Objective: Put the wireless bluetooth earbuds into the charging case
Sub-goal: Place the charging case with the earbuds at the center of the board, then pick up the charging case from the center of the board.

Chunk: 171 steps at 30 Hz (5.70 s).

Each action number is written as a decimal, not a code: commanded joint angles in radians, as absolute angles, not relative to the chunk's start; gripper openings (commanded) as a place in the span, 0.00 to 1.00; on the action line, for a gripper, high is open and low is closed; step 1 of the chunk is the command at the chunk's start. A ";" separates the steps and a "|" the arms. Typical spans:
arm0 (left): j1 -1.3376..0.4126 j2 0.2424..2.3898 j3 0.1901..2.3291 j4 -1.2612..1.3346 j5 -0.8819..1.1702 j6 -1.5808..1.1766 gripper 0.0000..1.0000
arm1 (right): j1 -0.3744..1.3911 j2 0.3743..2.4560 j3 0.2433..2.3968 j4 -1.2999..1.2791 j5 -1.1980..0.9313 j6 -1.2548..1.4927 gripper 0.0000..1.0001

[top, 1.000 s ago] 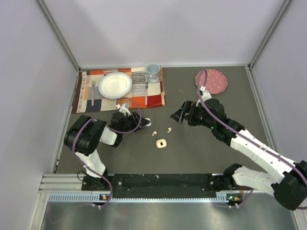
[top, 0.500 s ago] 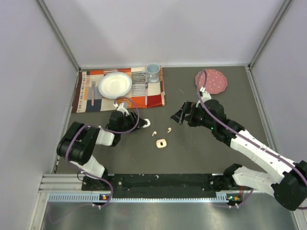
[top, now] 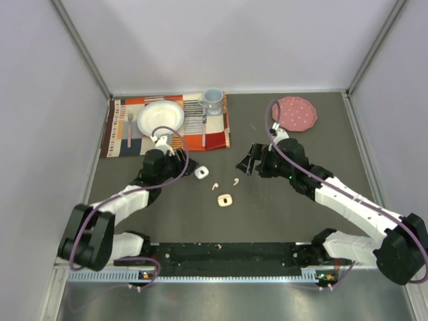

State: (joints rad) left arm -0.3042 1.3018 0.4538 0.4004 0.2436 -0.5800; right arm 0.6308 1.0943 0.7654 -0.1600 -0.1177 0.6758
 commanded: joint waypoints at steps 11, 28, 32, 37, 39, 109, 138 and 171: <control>-0.298 0.855 0.489 0.201 0.161 -0.428 0.67 | 0.630 1.157 0.792 -0.115 -0.173 0.612 0.99; -0.298 0.543 0.413 0.207 0.089 -0.436 0.90 | 0.736 1.201 0.753 -0.071 -0.272 0.446 0.92; -0.298 0.499 0.393 0.215 0.055 -0.440 0.99 | 0.782 1.232 0.720 -0.051 -0.252 0.486 0.89; -0.298 0.480 0.399 0.203 0.038 -0.439 0.99 | 0.819 1.279 0.658 -0.008 -0.210 0.569 0.86; -0.298 0.474 0.397 0.201 0.037 -0.442 0.99 | 0.821 1.293 0.635 0.028 -0.195 0.581 0.85; -0.296 0.512 0.348 0.245 0.028 -0.414 0.99 | 0.979 1.463 0.503 0.552 -0.313 -0.192 0.80; -0.295 0.568 0.354 0.273 0.020 -0.393 0.99 | 0.979 1.612 0.528 0.621 -0.249 -0.295 0.67; -0.293 0.580 0.345 0.284 0.031 -0.383 0.99 | 0.979 1.683 0.551 0.632 -0.238 -0.250 0.58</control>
State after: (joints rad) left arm -0.3008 0.5808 0.3492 0.2321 0.0284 -0.3977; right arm 0.9688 1.6684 0.5251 0.6357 -0.2241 -0.2497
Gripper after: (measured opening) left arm 0.990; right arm 0.581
